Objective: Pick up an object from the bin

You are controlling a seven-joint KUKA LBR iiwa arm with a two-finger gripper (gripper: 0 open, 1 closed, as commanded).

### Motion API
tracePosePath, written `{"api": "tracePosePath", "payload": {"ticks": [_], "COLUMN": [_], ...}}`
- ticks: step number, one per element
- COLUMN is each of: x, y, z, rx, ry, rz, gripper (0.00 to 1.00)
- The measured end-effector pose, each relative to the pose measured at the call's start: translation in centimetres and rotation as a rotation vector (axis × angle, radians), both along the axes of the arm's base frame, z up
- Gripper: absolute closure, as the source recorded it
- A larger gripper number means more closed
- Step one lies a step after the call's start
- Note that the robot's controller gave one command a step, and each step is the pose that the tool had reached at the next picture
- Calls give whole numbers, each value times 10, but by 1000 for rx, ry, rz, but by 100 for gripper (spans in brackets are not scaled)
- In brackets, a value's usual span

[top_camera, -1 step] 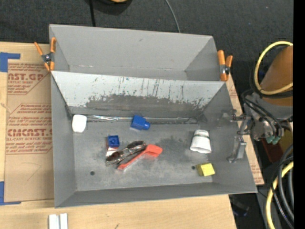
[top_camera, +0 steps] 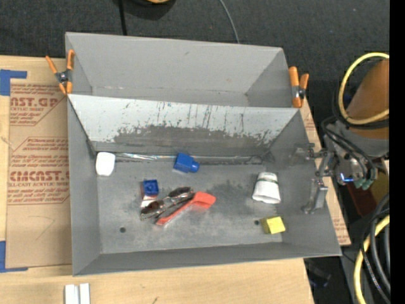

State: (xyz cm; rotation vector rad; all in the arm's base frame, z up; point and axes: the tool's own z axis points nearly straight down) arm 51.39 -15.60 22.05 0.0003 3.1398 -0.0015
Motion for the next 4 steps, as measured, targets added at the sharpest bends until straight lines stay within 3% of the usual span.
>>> {"api": "tracePosePath", "payload": {"ticks": [1,2,3,4], "x": [-15,-16,8,8], "y": [15,18,37,37], "z": [-53,-116,-143,-143], "rx": [-1,-1,0,-1], "ry": [-2,-3,-4,-3], "rz": [32,111,-77,-76], "gripper": [0,0,100,0]}}
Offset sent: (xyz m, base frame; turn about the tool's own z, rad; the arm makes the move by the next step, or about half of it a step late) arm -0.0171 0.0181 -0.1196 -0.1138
